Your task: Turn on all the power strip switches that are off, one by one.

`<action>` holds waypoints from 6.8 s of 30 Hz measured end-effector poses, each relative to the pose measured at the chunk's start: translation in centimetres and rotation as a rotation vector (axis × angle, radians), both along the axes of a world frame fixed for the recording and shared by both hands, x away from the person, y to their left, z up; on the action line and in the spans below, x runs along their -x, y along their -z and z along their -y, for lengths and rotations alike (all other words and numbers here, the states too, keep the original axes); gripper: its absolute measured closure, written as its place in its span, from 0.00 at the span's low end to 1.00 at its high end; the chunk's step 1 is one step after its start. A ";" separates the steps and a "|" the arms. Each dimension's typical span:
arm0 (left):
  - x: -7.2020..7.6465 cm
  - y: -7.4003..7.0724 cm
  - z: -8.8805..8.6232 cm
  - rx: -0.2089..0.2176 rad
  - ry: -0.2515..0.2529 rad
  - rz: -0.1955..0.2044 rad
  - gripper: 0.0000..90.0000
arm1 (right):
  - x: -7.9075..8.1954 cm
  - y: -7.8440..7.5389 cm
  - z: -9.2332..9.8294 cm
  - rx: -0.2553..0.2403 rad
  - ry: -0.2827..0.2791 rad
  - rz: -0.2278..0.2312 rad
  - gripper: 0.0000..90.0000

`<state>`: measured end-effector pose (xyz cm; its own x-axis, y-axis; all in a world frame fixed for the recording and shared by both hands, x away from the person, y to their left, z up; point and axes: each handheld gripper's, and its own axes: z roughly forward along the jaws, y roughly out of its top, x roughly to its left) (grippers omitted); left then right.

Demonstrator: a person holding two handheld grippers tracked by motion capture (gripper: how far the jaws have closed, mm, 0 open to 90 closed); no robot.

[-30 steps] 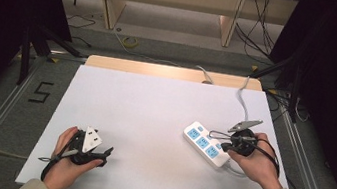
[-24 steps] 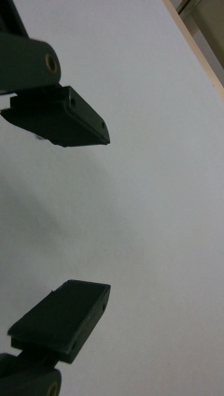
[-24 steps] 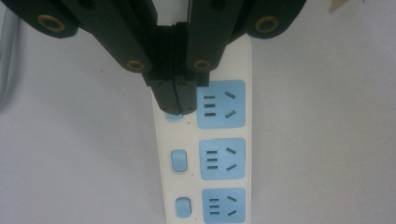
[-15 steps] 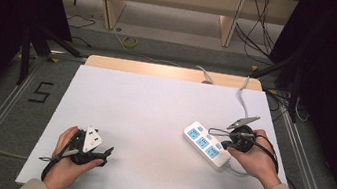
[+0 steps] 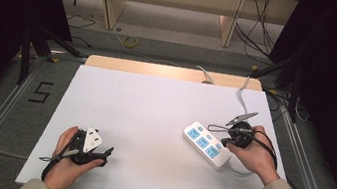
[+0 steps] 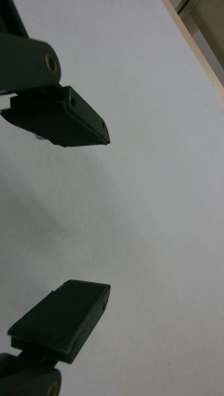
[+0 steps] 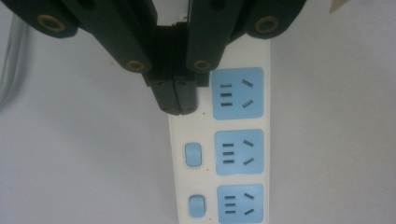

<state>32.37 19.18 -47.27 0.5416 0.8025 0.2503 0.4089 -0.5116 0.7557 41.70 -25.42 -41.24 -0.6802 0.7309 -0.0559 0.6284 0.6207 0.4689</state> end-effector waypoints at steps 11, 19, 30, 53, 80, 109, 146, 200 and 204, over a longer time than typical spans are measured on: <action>0.0 0.0 0.0 -0.001 0.001 0.000 0.26 | -0.7 0.3 -0.2 0.016 0.002 -0.023 1.00; 0.0 0.0 0.0 -0.003 0.001 0.001 0.26 | -1.3 0.4 -0.6 0.028 0.001 -0.044 1.00; 0.0 0.0 0.0 -0.003 0.001 0.001 0.26 | -1.9 1.0 -1.1 0.046 0.000 -0.076 1.00; 0.0 -0.1 0.1 -0.004 0.005 0.006 0.26 | -2.5 1.4 -1.9 0.080 -0.013 -0.122 1.00; 0.1 -0.1 0.2 -0.002 0.007 0.012 0.25 | -2.7 1.8 -1.9 0.081 0.002 -0.156 1.00; 0.0 0.0 0.2 -0.011 0.010 0.002 0.25 | -3.1 0.3 -2.2 0.064 0.004 -0.090 1.00; 0.1 0.0 0.2 -0.011 0.012 0.004 0.25 | -4.2 -0.5 -3.4 0.056 -0.007 -0.081 1.00; 0.1 0.0 0.3 -0.012 0.018 0.005 0.26 | -6.0 -0.6 -5.6 0.071 -0.029 -0.080 1.00; 0.1 0.0 0.2 -0.012 0.017 0.006 0.26 | -6.1 -0.5 -5.8 0.069 -0.028 -0.080 1.00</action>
<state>32.32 18.93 -47.27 0.5539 0.7900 0.2628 0.3954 -0.5274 0.7520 47.85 -19.67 -40.73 -0.7047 0.7077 -0.0501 0.6439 0.6676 0.3738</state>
